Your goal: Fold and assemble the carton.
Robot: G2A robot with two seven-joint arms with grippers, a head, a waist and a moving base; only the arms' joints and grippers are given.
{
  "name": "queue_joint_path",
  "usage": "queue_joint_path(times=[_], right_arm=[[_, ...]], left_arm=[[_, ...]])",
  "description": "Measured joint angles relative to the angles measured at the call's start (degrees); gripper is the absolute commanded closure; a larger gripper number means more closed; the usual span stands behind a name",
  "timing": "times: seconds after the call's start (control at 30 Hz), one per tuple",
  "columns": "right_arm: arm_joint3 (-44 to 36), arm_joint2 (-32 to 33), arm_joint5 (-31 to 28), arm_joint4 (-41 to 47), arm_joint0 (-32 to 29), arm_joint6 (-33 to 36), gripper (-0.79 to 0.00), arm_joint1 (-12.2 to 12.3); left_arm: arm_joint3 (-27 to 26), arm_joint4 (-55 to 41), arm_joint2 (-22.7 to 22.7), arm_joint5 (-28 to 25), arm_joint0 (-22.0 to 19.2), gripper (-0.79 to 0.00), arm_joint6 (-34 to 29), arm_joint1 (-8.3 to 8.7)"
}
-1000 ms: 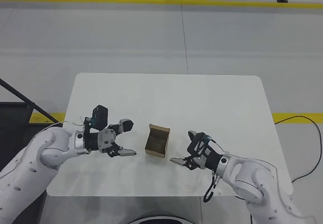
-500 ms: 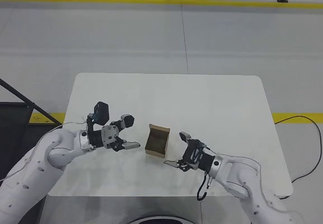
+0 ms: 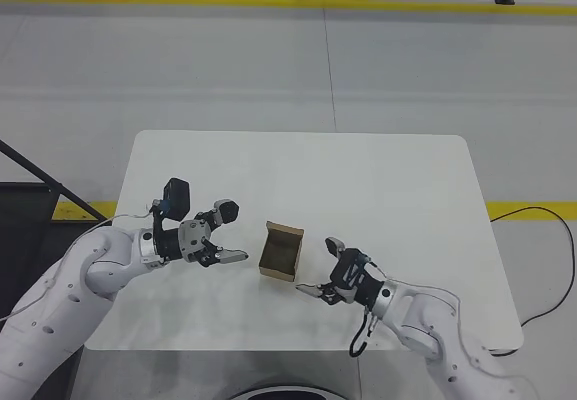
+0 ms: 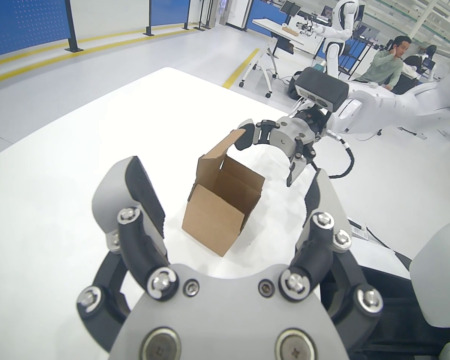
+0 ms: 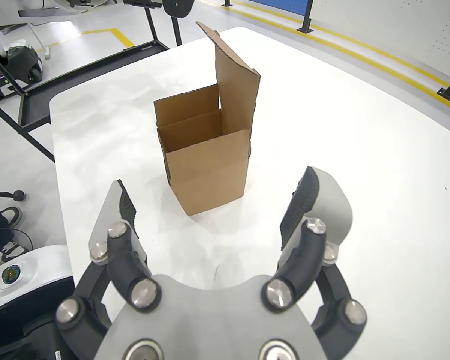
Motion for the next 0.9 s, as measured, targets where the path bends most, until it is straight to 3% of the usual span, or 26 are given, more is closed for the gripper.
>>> queue_joint_path(times=[0.2, 0.9], right_arm=[[3.9, -3.0, -1.1, -8.9, 3.8, -3.1, -0.785, -0.6], [15.5, -9.1, -3.6, -7.7, 13.4, -5.5, -0.785, -3.5]], left_arm=[[-0.4, 0.2, -0.1, 1.3, 0.7, -0.785, -1.5, -0.31], [-0.7, -0.2, -1.8, 1.2, 1.4, -0.785, -2.0, -1.46]])
